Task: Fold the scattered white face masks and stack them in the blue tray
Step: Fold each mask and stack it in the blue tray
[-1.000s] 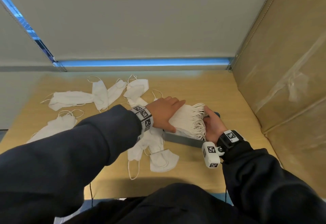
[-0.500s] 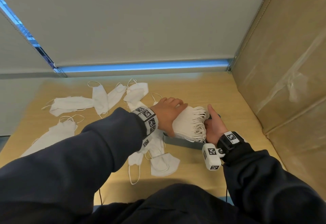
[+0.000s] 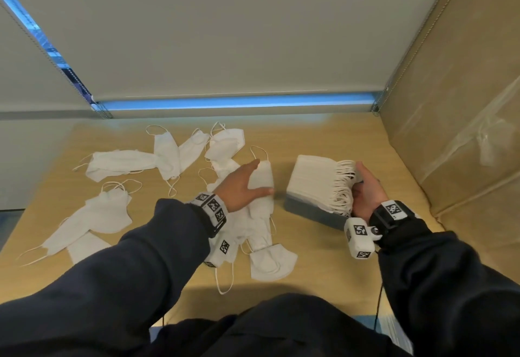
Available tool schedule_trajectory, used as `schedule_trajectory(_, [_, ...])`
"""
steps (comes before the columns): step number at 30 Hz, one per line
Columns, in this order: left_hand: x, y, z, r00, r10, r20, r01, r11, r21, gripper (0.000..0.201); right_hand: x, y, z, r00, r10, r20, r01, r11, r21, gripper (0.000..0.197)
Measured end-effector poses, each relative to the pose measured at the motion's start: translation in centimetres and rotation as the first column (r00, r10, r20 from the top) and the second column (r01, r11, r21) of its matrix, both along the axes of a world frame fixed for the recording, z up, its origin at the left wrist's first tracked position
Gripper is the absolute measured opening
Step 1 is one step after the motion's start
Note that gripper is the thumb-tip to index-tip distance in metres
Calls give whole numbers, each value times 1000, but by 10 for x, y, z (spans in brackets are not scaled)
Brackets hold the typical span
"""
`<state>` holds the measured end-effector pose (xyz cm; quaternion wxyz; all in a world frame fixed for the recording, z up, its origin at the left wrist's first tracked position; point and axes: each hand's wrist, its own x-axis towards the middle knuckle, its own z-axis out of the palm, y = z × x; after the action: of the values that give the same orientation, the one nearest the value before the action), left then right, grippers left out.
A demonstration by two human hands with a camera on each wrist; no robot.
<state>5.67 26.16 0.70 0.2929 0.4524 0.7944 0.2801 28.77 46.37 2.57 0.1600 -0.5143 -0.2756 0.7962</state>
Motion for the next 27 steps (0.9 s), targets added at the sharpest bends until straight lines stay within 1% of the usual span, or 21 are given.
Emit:
schedule_trajectory(2, [-23, -11, -10, 995, 99, -12, -99, 994, 45, 54, 5, 6, 15, 994, 6, 112, -15, 997, 77, 67])
schedule_trajectory(3, [-35, -17, -14, 989, 148, -12, -147, 987, 57, 41, 6, 6, 22, 986, 2, 168, -21, 993, 113, 65])
schedule_trajectory(4, [-45, -22, -17, 983, 182, -29, -180, 982, 60, 34, 7, 5, 30, 979, -13, 205, -17, 989, 146, 63])
schedule_trajectory(5, [-54, -27, -19, 977, 198, -72, -195, 979, 55, 32, 6, 0, 38, 971, -41, 234, -6, 980, 199, 60])
schedule_trajectory(7, [-67, -36, -25, 972, 183, -147, -181, 983, 28, 40, -5, -20, 52, 949, -117, 293, -3, 926, 377, 59])
schedule_trajectory(8, [-71, -40, -29, 975, 141, -173, -145, 989, -11, 50, -13, -34, 57, 943, -145, 301, -24, 870, 493, 61])
schedule_trajectory(9, [-74, -45, -35, 977, 62, -204, -79, 994, -76, 62, -24, -48, 59, 947, -144, 285, -60, 796, 602, 59])
schedule_trajectory(11, [-75, -56, -47, 955, -130, -268, 61, 966, -251, 83, -55, -76, 59, 970, -12, 242, -175, 655, 735, 44])
schedule_trajectory(12, [-76, -62, -52, 939, -188, -288, 98, 949, -301, 85, -75, -87, 55, 969, 81, 232, -231, 623, 748, 35])
schedule_trajectory(13, [-79, -68, -56, 940, -192, -281, 102, 946, -307, 83, -97, -96, 49, 960, 168, 224, -280, 621, 732, 28])
schedule_trajectory(15, [-89, -77, -55, 970, -120, -210, 66, 966, -249, 69, -143, -110, 30, 910, 324, 259, -410, 619, 669, 21])
schedule_trajectory(16, [-95, -82, -51, 978, -99, -183, 56, 972, -226, 61, -165, -114, 16, 864, 399, 306, -498, 599, 627, 21])
schedule_trajectory(17, [-102, -88, -46, 981, -87, -176, 49, 977, -206, 52, -186, -118, 2, 792, 477, 382, -607, 547, 576, 23])
schedule_trajectory(18, [-109, -96, -42, 983, -66, -172, 35, 983, -178, 43, -204, -121, -13, 693, 530, 489, -719, 460, 521, 29])
schedule_trajectory(19, [-118, -105, -37, 987, -27, -161, 4, 990, -141, 33, -220, -123, -26, 595, 533, 601, -803, 360, 475, 37])
schedule_trajectory(20, [-128, -116, -32, 989, 30, -142, -45, 994, -101, 25, -232, -123, -39, 535, 492, 687, -845, 293, 448, 42])
schedule_trajectory(21, [-139, -128, -26, 989, 97, -114, -105, 992, -64, 22, -243, -121, -48, 526, 435, 731, -850, 281, 445, 44])
schedule_trajectory(24, [-168, -162, -6, 967, 254, -35, -254, 967, 3, 27, -268, -105, -59, 620, 257, 741, -779, 316, 542, 37])
schedule_trajectory(25, [-176, -172, -1, 959, 282, -21, -282, 959, 2, 32, -277, -97, -61, 612, 219, 760, -783, 309, 541, 38])
schedule_trajectory(26, [-182, -182, 1, 952, 305, -15, -306, 952, -17, 36, -286, -89, -62, 572, 206, 794, -813, 273, 514, 42])
schedule_trajectory(27, [-188, -191, 0, 945, 326, -14, -326, 944, -42, 37, -294, -83, -62, 499, 217, 839, -863, 211, 459, 50])
